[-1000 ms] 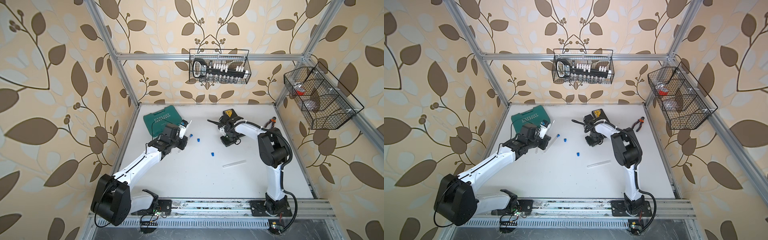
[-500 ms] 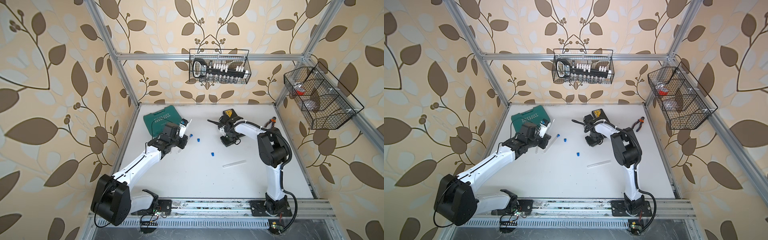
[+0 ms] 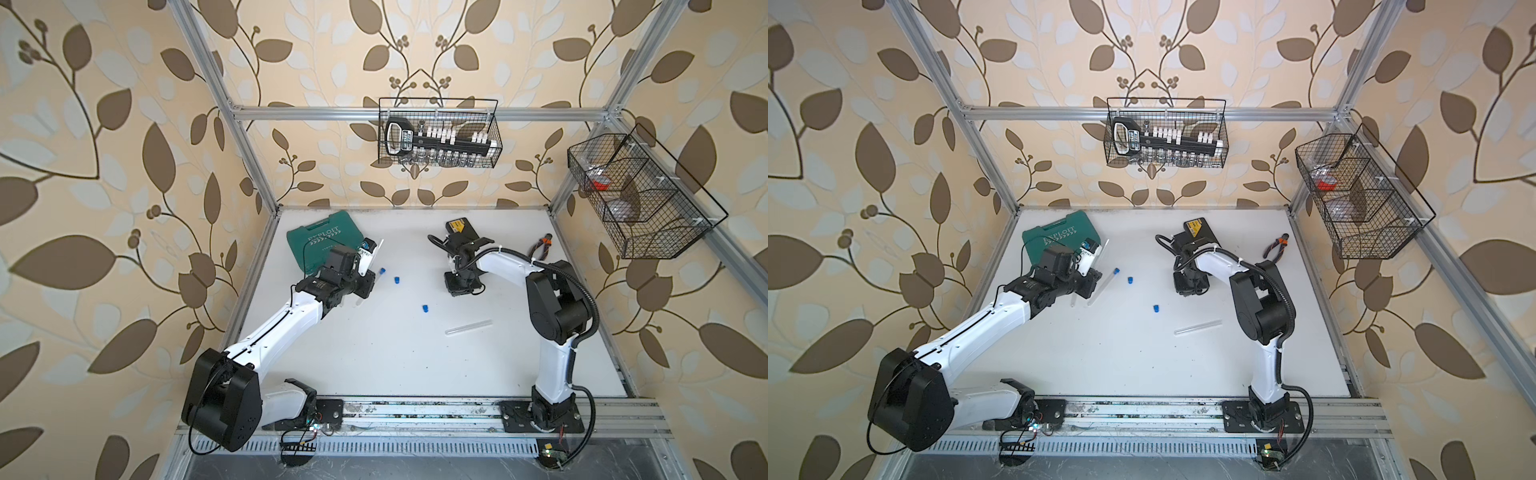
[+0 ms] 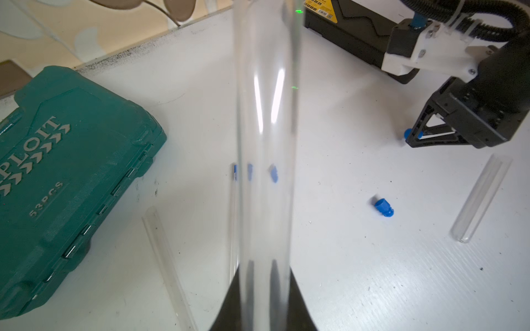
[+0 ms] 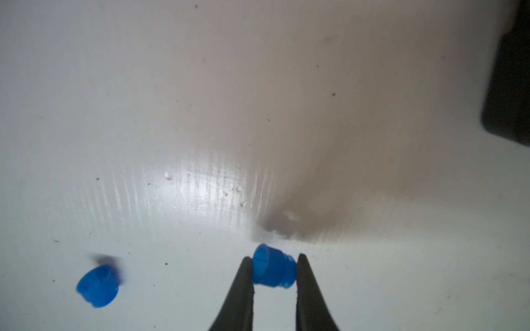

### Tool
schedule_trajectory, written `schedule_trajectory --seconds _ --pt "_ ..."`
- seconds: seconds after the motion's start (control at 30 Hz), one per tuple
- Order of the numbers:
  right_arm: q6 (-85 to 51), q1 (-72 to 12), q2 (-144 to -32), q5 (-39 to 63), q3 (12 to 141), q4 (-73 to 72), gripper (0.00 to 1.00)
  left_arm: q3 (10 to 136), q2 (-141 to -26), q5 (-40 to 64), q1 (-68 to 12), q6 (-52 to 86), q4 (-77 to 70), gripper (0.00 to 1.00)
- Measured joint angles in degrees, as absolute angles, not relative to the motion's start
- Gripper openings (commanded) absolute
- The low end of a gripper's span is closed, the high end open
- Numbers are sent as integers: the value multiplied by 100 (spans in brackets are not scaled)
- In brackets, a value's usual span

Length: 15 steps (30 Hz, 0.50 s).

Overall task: Insert stoppers into test tubes
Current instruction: Place the stopper at the center of the board.

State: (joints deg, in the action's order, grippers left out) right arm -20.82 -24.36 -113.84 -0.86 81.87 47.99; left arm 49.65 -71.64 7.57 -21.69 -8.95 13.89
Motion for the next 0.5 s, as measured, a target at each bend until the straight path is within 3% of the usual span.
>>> schedule_trajectory --seconds 0.5 --pt "-2526 -2438 -11459 3 8117 4650 23 4965 -7164 755 -2169 -897 1398 0"
